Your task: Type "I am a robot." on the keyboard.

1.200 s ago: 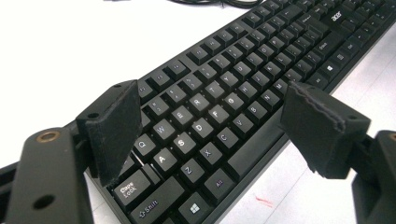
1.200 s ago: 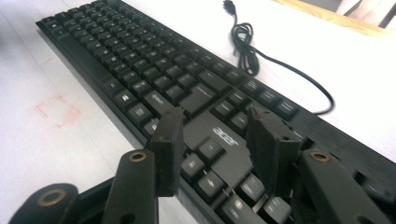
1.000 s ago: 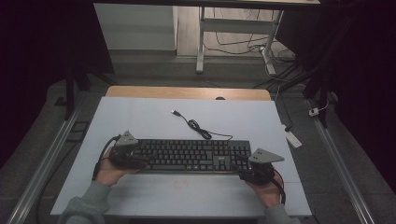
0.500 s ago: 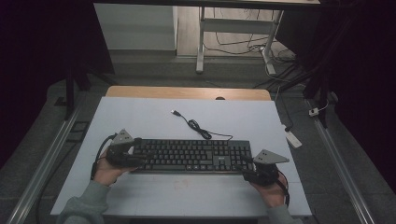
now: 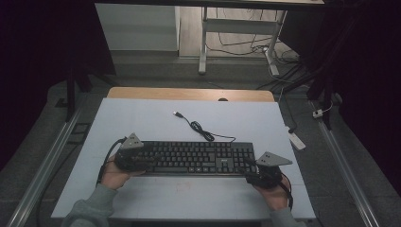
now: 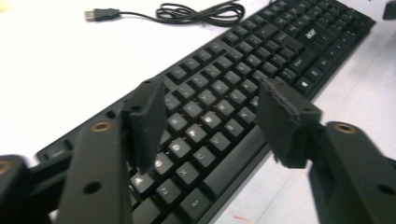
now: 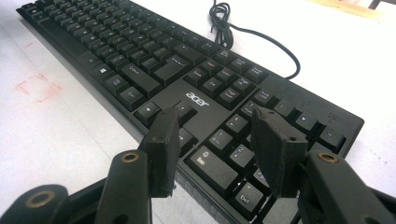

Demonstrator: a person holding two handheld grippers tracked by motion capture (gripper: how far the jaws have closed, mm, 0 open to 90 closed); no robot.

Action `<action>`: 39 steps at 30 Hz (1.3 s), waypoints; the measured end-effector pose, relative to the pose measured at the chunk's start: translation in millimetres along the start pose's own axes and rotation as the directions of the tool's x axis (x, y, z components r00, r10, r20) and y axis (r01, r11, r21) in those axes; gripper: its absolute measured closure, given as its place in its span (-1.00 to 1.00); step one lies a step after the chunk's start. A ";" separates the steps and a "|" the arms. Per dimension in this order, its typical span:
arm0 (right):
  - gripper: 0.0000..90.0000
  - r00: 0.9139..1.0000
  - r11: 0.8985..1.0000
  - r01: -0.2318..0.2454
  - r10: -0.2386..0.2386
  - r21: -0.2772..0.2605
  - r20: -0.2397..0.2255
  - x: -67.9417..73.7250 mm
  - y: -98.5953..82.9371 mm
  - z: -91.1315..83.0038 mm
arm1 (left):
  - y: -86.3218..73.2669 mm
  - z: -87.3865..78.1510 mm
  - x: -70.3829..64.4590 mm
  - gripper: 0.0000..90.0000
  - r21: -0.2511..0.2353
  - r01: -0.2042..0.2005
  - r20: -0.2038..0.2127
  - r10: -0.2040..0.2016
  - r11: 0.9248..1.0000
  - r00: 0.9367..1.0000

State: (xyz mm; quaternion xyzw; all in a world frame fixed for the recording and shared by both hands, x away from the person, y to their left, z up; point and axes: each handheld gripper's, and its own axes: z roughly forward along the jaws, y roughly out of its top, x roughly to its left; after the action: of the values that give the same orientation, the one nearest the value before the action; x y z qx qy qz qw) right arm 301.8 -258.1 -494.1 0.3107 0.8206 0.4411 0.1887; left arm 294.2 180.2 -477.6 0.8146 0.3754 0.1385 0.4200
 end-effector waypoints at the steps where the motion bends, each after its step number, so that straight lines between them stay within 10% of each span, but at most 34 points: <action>1: 0.16 1.000 1.000 0.000 0.000 -0.001 0.001 -0.1 0.1 -0.1 | -0.2 1.6 -1.6 0.11 0.003 -0.006 0.005 0.006 1.000 1.000; 9: 0.16 1.000 1.000 0.003 -0.003 0.005 0.000 0.2 -0.2 0.7 | -2.0 12.4 -11.2 0.97 0.049 -0.067 0.086 0.062 0.997 0.994; 39: 0.17 1.000 1.000 0.013 -0.013 0.019 0.003 0.4 -1.0 2.1 | -11.6 51.3 -25.8 0.97 0.175 -0.120 0.093 0.105 0.977 0.990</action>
State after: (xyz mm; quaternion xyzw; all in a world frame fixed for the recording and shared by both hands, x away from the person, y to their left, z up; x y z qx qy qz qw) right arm 302.4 -256.9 -496.1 0.3080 0.8265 0.4313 0.1899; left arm 298.7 135.9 -515.6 0.8743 0.3218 0.0936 0.3513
